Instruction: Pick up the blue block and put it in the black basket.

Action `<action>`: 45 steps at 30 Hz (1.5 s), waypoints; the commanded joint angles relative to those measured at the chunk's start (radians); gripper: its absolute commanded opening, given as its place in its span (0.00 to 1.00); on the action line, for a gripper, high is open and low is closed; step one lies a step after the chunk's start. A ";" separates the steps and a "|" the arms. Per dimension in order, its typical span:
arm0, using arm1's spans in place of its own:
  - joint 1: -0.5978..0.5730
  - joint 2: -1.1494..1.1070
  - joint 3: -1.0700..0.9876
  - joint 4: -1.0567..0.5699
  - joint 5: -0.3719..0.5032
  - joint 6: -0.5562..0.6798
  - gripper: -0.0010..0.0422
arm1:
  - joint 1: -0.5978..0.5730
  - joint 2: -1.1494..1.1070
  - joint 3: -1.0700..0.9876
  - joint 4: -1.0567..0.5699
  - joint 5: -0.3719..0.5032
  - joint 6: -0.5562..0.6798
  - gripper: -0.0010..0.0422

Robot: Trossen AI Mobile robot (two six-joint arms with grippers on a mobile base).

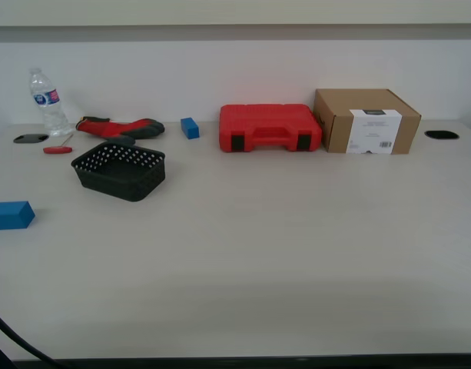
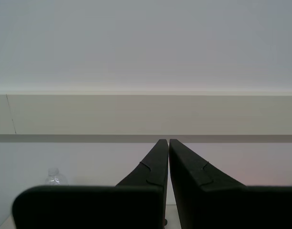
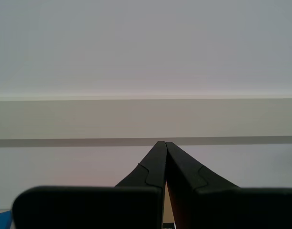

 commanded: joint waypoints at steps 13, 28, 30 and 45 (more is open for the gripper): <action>0.000 0.000 0.002 0.002 0.000 0.000 0.02 | 0.000 0.000 0.000 0.004 0.002 0.001 0.02; 0.001 0.000 0.002 0.002 0.000 0.000 0.02 | 0.000 0.000 0.000 0.004 0.002 0.001 0.02; 0.000 0.000 0.002 0.002 0.000 0.000 0.02 | 0.000 0.000 0.003 0.006 0.002 0.003 0.02; 0.001 0.000 0.002 0.002 0.000 0.000 0.02 | 0.061 0.333 0.021 -0.389 -0.313 0.292 0.02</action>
